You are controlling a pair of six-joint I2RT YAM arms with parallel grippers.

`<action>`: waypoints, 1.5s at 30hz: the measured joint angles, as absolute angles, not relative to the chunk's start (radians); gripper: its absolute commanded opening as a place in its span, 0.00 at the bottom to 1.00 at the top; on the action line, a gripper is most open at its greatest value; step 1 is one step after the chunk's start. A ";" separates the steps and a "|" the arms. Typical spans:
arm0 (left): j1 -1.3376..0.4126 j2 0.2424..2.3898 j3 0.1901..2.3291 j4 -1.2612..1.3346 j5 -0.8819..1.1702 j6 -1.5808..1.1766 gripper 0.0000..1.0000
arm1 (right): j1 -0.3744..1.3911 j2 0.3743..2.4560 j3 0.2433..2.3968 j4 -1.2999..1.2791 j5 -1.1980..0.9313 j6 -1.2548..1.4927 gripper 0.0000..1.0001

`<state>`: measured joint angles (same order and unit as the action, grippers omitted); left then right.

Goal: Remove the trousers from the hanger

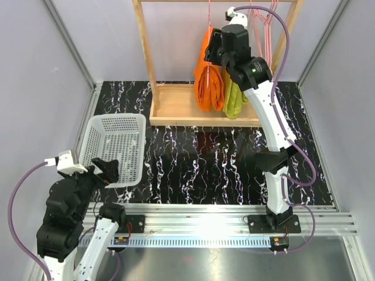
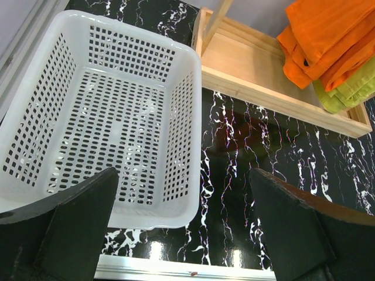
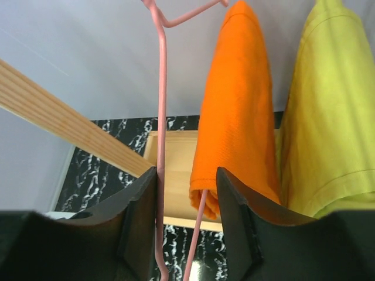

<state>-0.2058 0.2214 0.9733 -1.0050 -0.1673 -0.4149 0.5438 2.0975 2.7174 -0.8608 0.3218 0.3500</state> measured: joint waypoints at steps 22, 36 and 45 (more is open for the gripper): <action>-0.206 0.196 0.976 -1.054 -0.153 -0.408 0.99 | 0.529 2.097 2.670 -0.789 0.290 0.141 0.00; -0.193 0.196 0.976 -1.057 -0.125 -0.397 0.99 | 0.517 2.103 2.662 -0.754 0.245 0.102 0.00; -0.185 0.196 0.976 -1.056 -0.111 -0.392 0.99 | 0.517 2.078 2.613 -0.685 0.242 0.086 0.00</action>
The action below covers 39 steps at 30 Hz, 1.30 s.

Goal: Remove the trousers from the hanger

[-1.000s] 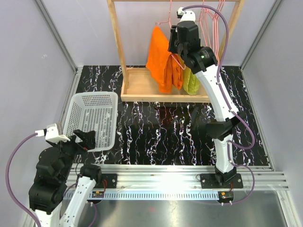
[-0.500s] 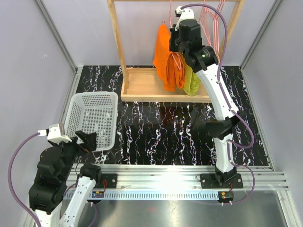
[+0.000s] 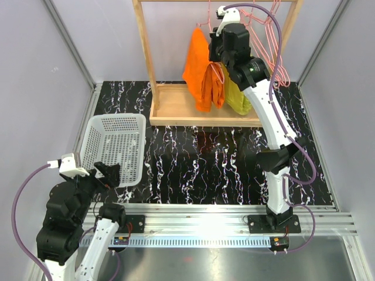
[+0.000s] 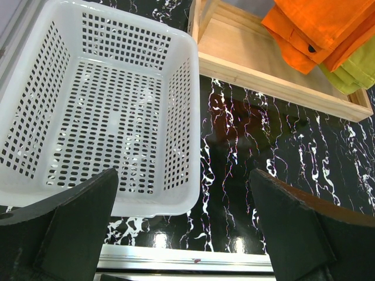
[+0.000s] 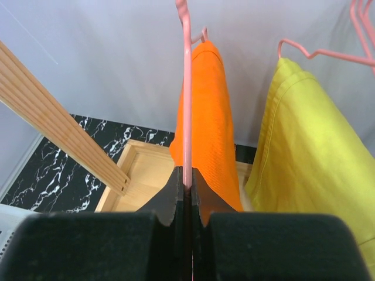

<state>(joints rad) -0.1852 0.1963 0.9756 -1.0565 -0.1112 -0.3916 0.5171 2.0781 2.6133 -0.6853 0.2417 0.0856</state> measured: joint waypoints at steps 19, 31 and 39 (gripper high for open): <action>-0.185 0.198 0.976 -1.056 -0.101 -0.389 0.99 | 0.516 2.044 2.597 -0.647 0.237 0.095 0.00; -0.183 0.198 0.976 -1.056 -0.101 -0.389 0.99 | 0.515 1.925 2.482 -0.595 0.204 0.123 0.00; -0.183 0.198 0.976 -1.056 -0.101 -0.389 0.99 | 0.515 1.788 2.314 -0.578 0.170 0.154 0.00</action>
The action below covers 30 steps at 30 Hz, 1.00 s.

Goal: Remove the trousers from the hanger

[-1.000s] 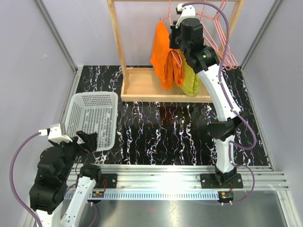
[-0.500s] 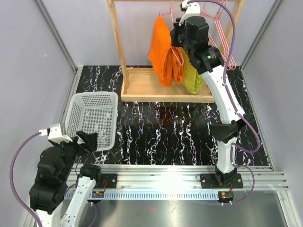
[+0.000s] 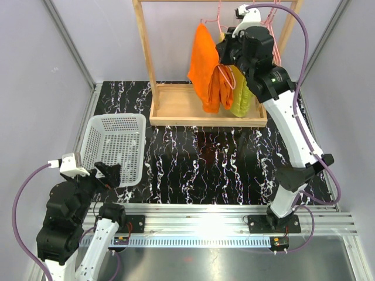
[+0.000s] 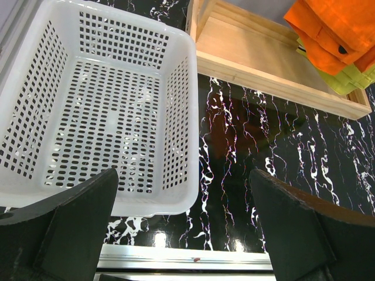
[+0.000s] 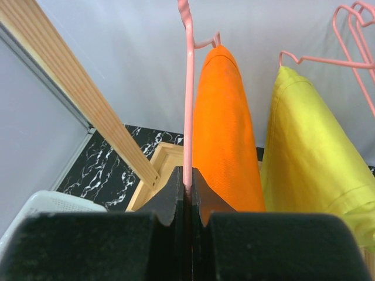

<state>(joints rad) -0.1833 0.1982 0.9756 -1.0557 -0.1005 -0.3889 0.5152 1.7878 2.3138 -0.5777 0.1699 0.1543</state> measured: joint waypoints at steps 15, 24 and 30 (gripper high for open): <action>-0.176 0.266 1.008 -1.040 -0.062 -0.365 0.99 | 0.528 1.497 2.012 -0.551 0.090 0.219 0.00; -0.177 0.583 1.148 -0.916 0.199 -0.340 0.99 | 0.556 1.332 1.801 -0.519 0.058 0.269 0.00; -0.323 0.812 1.264 -0.865 0.203 -0.341 0.99 | 0.600 1.269 1.694 -0.521 0.062 0.297 0.00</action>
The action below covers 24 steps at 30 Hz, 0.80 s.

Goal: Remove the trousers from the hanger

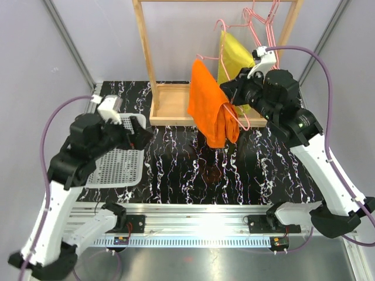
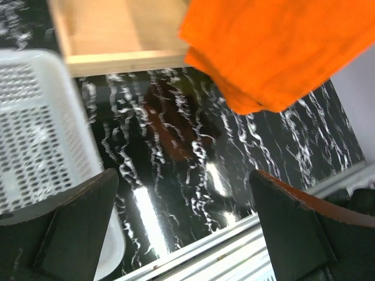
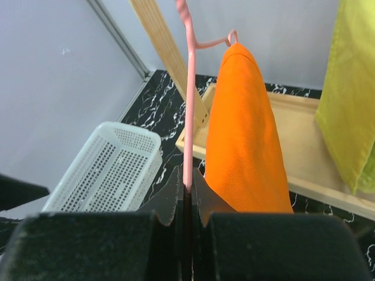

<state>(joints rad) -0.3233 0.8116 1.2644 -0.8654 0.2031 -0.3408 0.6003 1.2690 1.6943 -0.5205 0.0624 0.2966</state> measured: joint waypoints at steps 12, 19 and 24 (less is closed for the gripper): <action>-1.083 1.147 1.519 -0.719 -0.437 -0.272 0.99 | 0.700 1.221 1.661 -0.521 0.150 0.345 0.00; -1.206 1.251 1.525 -0.547 -0.682 -0.125 0.99 | 0.756 1.211 1.662 -0.522 0.202 0.352 0.00; -1.210 1.312 1.531 -0.469 -0.766 -0.051 0.99 | 0.799 1.211 1.674 -0.534 0.247 0.353 0.00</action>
<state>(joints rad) -1.2098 1.3121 1.5311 -0.4686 -0.7662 -0.0513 0.7994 1.2110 1.6741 -0.5343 0.2474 0.3527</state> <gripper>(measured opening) 0.987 0.042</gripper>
